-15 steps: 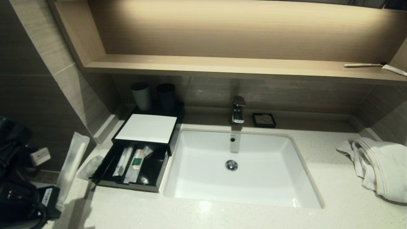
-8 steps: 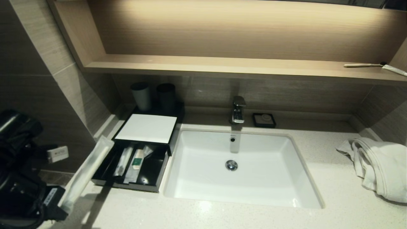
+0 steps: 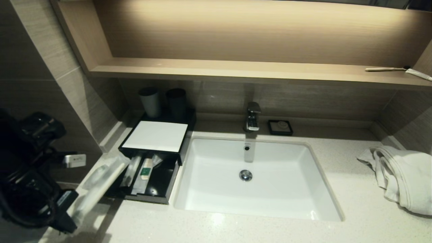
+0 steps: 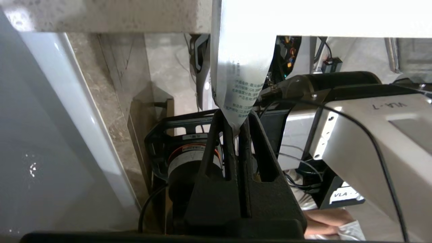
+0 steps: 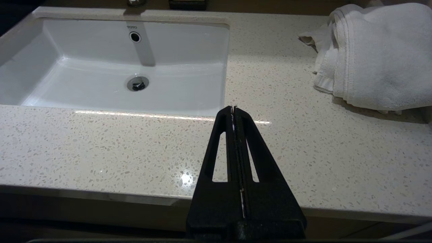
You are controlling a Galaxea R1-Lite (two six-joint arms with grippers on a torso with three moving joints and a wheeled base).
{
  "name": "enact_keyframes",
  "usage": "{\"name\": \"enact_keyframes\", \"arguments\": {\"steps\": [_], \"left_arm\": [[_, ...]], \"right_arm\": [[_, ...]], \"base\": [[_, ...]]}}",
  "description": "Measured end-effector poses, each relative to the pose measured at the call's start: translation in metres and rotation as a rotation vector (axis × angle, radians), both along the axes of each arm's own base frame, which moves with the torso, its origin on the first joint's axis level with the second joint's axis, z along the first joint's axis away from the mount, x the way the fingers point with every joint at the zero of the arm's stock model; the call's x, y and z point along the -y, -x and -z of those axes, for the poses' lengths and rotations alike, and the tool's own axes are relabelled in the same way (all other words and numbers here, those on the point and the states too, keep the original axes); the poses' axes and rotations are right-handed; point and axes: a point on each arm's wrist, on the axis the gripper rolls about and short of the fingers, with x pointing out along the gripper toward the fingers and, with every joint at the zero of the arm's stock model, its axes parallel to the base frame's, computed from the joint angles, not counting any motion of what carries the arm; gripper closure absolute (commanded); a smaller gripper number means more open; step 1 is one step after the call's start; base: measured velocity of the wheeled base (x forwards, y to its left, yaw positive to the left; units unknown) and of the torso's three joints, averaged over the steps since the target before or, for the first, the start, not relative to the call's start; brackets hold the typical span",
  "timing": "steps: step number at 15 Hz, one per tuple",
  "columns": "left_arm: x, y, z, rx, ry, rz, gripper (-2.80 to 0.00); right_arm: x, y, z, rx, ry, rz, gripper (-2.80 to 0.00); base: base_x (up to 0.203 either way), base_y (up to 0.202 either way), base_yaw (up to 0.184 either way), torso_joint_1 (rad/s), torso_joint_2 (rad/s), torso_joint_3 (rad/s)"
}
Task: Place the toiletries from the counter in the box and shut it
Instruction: Place the bathroom toiletry into the drawer
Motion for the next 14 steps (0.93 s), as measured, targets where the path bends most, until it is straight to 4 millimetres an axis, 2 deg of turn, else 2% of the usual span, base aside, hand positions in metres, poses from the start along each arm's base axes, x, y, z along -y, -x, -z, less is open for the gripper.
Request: {"name": "enact_keyframes", "arguments": {"steps": [14], "left_arm": [[-0.001, -0.079, 0.022, -0.107, 0.015, -0.009, 0.00]], "right_arm": [[0.000, 0.000, 0.000, 0.000, 0.000, 0.000, 0.00]], "base": [[0.000, 0.000, 0.000, 0.000, 0.00, 0.000]]}}
